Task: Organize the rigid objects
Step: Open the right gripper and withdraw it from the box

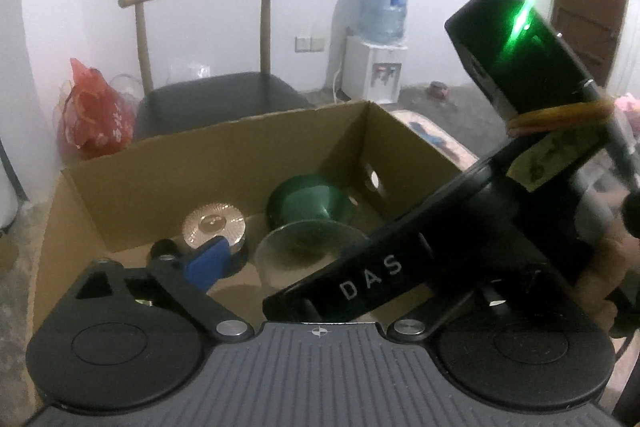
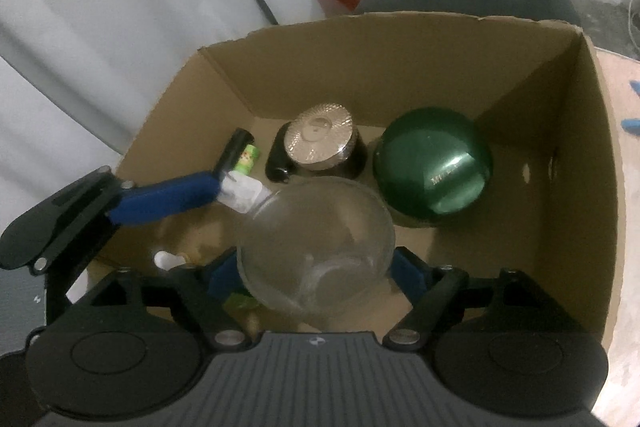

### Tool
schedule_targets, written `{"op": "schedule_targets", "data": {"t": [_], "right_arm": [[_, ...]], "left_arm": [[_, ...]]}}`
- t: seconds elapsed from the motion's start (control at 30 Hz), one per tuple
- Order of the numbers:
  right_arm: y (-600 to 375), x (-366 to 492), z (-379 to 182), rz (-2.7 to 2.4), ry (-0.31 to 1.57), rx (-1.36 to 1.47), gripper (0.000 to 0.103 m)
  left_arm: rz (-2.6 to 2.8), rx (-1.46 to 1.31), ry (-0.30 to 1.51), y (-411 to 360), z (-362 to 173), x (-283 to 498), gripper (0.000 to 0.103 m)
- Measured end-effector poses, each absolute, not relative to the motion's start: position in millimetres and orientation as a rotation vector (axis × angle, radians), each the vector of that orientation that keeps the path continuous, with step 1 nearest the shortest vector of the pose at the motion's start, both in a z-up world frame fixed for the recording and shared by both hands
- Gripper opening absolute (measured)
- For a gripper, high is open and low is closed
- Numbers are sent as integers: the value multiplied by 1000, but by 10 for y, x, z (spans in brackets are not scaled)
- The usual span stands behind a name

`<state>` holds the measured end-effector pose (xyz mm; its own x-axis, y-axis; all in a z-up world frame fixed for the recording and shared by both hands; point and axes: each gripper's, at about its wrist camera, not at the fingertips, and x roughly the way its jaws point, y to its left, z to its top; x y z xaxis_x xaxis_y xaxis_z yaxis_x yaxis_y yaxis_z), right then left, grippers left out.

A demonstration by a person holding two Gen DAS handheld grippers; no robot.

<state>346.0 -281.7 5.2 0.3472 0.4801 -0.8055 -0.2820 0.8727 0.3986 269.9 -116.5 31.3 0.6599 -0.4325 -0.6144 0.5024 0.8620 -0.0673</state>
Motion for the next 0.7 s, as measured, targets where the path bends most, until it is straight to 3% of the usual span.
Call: {"op": "schedule_targets", "data": {"t": [0.37, 0.7], "right_arm": [[-3125, 3149, 465, 540, 939, 361, 84], [-3518, 2373, 799, 607, 670, 467, 84]], "left_arm": [[-508, 68, 589, -1018, 574, 2366, 99], [-575, -13, 443, -696, 785, 1513, 102]]}}
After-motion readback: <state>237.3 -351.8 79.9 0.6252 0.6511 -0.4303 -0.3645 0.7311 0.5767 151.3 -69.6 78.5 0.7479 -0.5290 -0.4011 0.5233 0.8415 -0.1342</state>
